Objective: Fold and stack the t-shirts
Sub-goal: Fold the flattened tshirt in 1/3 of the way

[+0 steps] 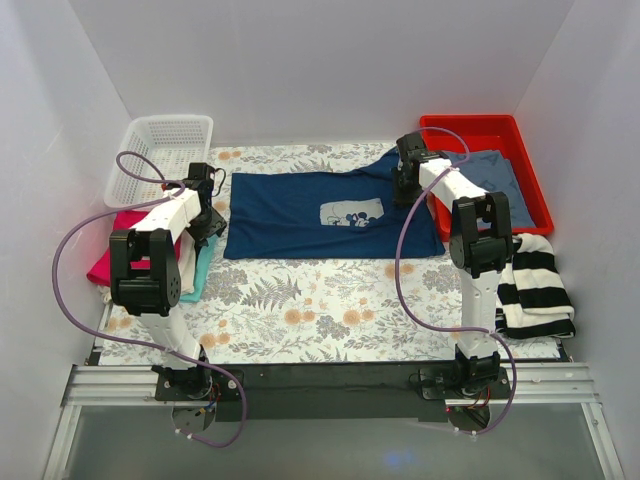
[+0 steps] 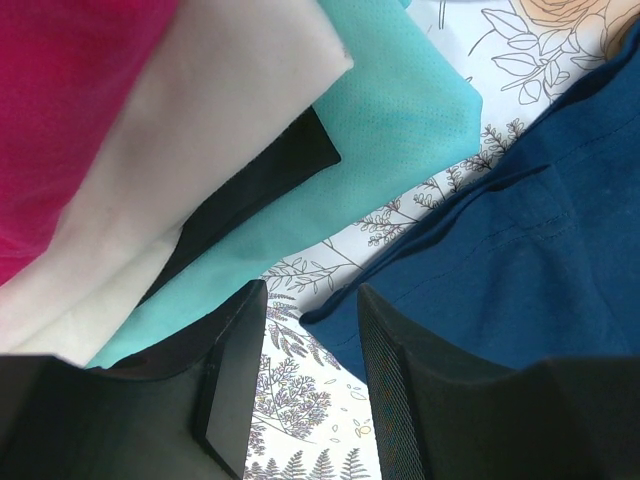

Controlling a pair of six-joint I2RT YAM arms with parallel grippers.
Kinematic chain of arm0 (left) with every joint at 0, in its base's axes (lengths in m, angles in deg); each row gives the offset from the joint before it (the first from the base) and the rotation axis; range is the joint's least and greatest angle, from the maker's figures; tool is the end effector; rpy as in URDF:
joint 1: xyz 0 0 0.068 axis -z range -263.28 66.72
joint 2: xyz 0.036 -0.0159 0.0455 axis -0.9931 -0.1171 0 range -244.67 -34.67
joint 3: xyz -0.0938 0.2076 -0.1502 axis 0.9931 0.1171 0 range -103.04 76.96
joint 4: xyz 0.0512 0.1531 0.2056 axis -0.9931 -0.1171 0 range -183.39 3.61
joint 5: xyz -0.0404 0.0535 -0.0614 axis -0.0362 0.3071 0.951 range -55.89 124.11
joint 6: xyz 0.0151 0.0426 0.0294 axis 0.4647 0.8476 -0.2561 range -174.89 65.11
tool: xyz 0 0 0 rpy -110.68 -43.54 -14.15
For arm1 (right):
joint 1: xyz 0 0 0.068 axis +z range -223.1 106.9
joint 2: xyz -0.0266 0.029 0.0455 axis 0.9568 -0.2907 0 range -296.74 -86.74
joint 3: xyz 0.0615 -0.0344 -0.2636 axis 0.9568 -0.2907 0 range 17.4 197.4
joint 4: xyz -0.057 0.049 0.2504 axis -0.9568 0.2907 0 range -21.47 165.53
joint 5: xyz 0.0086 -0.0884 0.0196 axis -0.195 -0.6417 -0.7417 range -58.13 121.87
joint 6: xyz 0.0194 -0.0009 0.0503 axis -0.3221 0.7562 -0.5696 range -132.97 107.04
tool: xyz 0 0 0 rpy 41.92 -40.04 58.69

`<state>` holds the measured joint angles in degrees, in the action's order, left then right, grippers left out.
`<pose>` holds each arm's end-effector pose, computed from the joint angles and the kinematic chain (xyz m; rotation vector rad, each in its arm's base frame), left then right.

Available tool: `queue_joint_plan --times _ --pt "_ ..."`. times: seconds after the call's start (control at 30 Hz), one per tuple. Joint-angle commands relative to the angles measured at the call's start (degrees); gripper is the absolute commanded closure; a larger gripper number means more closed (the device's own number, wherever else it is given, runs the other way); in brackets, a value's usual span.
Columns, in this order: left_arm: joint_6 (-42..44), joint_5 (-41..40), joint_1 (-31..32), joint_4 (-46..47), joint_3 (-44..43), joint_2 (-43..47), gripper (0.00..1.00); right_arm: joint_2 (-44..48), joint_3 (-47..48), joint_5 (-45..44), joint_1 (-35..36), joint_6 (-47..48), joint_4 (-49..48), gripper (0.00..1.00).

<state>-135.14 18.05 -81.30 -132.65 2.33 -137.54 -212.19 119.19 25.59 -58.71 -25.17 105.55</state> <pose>0.3520 -0.0023 0.2036 -1.7800 2.1035 0.0461 0.4613 0.1142 0.1898 -0.0124 2.6193 0.0179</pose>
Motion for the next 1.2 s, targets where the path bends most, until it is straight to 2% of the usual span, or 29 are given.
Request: queue_joint_plan --times 0.0,0.1,0.17,0.2,1.13,1.17 --pt "0.6 -0.6 -0.2 0.6 0.0 0.7 0.60 0.7 0.5 -0.4 0.2 0.3 1.2 0.69" --pt "0.8 -0.6 -0.2 0.6 -0.3 0.3 0.60 0.5 0.4 0.0 0.2 0.0 1.7 0.83" --pt "0.9 -0.6 -0.2 0.6 -0.6 0.2 0.60 0.4 0.5 0.4 0.3 -0.1 1.9 0.98" --pt "0.9 -0.6 -0.2 0.7 -0.8 0.0 0.60 0.5 0.5 0.5 0.3 -0.3 2.0 0.99" --pt "1.8 -0.8 -0.2 1.6 -1.0 -0.8 0.61 4.2 6.0 -3.9 2.7 0.3 3.2 0.99" --pt "1.8 -0.7 -0.2 1.6 -1.1 -0.8 0.61 4.2 6.1 -4.3 2.7 0.3 3.4 0.92"
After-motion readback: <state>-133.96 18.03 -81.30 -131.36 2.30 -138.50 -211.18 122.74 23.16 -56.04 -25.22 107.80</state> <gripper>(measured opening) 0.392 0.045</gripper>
